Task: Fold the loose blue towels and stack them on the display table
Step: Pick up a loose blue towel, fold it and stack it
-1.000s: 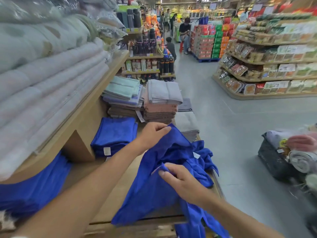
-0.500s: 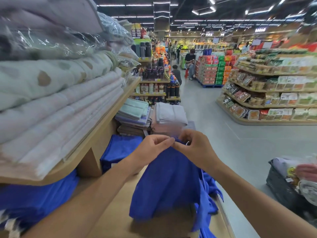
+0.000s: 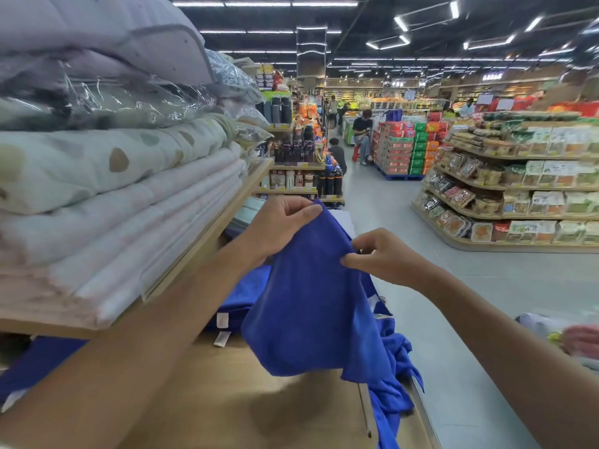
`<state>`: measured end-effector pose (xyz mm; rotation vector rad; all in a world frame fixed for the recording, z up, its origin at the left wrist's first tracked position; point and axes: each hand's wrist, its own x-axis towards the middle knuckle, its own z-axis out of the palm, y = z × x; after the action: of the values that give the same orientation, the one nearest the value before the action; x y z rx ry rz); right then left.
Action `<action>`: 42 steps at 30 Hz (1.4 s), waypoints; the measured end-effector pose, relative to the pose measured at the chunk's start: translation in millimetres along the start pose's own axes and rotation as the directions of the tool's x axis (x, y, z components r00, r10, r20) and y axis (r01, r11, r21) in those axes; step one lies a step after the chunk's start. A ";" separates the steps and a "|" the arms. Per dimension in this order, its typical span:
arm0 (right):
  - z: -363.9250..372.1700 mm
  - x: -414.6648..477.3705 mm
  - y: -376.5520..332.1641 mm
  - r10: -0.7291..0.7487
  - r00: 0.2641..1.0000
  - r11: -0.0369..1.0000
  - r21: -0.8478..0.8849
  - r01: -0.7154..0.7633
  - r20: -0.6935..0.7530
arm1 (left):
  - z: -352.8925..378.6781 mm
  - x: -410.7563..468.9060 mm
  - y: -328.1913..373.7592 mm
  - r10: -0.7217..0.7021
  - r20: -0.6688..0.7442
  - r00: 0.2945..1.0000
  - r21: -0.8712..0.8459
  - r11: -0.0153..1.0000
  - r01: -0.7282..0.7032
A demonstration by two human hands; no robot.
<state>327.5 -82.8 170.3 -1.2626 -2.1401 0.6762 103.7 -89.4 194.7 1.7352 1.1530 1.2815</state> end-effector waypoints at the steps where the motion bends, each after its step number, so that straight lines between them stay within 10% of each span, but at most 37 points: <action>1: -3.9 0.4 -0.1 0.025 1.000 0.998 -0.062 -0.025 -0.012 | -4.6 4.1 6.5 0.025 -0.030 0.999 0.030 0.999 -0.024; 10: -22.6 -9.3 24.8 0.199 0.979 0.919 -0.340 -0.199 -0.035 | -58.0 33.9 51.2 0.202 -0.271 0.941 0.166 0.973 -0.161; 22: -63.8 -36.7 43.6 -0.200 0.963 0.916 -0.384 0.117 -0.183 | -71.7 1.7 24.5 0.217 -0.407 0.887 0.195 0.970 -0.148; 28: -63.5 -39.5 56.7 -0.047 0.953 0.996 0.062 0.068 -0.299 | -77.1 -14.7 6.1 0.190 -0.499 0.846 0.148 0.980 -0.133; 42: -63.6 -60.5 39.3 0.029 0.870 0.955 0.270 0.121 -0.492 | -79.1 -86.9 9.8 0.391 -0.590 0.706 0.426 0.894 -0.139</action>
<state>419.2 -111.0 177.1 -1.0749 -1.5793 0.5521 19.8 -172.1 195.0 1.7889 1.6509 2.1058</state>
